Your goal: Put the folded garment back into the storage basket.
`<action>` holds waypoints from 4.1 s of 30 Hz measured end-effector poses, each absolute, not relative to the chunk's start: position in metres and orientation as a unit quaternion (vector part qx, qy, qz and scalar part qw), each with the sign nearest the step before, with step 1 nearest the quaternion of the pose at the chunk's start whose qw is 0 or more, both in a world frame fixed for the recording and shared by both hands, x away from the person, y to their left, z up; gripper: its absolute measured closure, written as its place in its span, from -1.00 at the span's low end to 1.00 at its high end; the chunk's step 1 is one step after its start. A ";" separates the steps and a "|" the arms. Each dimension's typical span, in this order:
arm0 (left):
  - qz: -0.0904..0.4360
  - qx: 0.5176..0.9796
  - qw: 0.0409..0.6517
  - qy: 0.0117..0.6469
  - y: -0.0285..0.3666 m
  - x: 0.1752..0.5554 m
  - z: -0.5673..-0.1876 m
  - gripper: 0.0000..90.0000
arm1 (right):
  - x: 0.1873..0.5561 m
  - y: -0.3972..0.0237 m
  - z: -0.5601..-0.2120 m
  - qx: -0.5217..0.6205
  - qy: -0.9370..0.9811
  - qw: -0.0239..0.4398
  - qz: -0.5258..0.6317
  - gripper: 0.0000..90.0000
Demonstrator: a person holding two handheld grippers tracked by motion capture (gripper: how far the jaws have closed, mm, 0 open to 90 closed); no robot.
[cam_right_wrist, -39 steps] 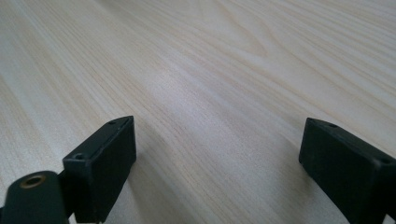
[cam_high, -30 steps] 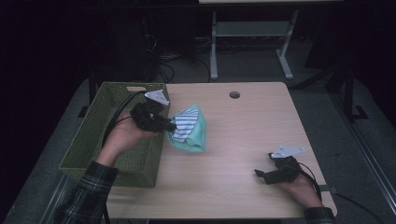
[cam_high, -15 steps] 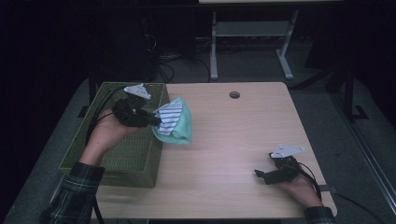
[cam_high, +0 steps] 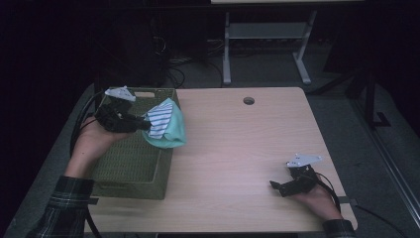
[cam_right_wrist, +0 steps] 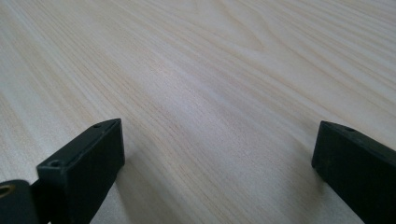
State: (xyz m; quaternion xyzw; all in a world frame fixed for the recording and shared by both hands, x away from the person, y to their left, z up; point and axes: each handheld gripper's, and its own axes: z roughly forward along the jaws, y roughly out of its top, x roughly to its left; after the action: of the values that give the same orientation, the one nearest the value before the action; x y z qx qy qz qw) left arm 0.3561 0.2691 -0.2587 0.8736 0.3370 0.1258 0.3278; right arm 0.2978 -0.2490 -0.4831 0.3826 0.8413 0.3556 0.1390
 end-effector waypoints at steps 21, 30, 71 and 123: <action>0.148 0.842 0.315 0.413 0.327 0.353 -0.277 0.76 | 0.298 -0.249 -0.483 0.382 0.842 0.139 0.356 -0.95; 0.141 0.831 0.308 0.441 0.339 0.358 -0.304 0.76 | 0.298 -0.249 -0.483 0.382 0.842 0.139 0.356 -0.95; 0.085 0.855 0.210 0.466 0.344 0.386 -0.404 0.70 | 0.297 -0.249 -0.483 0.379 0.843 0.138 0.356 -0.95; 0.123 0.829 0.331 0.433 0.280 0.370 -0.336 -0.56 | 0.297 -0.249 -0.483 0.379 0.843 0.138 0.356 -0.95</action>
State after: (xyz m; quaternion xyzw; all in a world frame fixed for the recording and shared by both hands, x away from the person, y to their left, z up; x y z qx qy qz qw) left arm 0.3696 0.2796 -0.3356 0.8292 0.4330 0.1227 0.3314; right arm 0.2974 -0.2489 -0.4831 0.3787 0.8432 0.3556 0.1382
